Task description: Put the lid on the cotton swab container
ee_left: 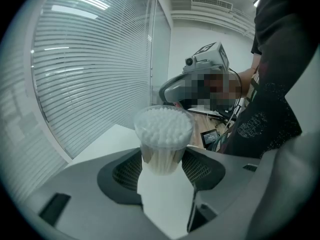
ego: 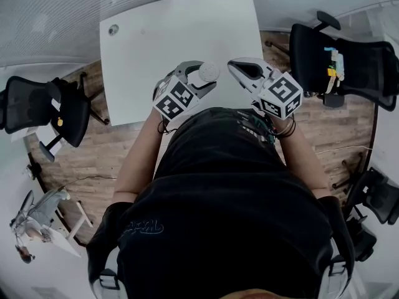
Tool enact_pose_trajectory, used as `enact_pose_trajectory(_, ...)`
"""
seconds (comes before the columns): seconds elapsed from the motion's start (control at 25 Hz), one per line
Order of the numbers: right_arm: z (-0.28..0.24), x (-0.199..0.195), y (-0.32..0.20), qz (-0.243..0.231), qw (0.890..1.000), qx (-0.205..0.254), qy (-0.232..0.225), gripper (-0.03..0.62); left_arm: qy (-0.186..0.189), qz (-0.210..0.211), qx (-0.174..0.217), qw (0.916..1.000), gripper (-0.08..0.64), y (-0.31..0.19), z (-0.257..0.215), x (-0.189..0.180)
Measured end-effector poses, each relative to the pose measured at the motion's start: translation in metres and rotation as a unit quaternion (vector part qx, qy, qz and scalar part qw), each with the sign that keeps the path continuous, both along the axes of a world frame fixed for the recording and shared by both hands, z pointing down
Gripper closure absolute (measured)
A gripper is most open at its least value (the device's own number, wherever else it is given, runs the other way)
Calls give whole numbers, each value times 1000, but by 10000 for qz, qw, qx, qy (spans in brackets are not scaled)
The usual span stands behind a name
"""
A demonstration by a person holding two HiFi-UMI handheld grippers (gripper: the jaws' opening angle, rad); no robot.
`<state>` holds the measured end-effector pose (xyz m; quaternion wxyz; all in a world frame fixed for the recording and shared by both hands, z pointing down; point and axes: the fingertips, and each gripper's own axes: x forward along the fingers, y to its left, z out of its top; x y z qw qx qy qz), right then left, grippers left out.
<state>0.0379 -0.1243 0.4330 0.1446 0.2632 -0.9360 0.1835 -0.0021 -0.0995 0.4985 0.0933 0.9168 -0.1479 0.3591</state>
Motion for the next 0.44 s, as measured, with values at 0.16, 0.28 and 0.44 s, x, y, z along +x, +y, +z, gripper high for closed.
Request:
enact_pose_trajectory(0.16, -3, -2, 3, -30, 10000, 39, 0, 569, 8, 40, 62, 10000, 301, 1, -4, -1)
enact_pose_trajectory(0.28, -6, -6, 6, -25, 10000, 75, -8, 569, 11, 72, 70, 9999, 301, 6, -7, -4)
enact_pose_trajectory(0.44, -9, -17, 9, 5, 9999, 129, -19, 571, 13, 122, 116, 9999, 301, 9, -12, -15)
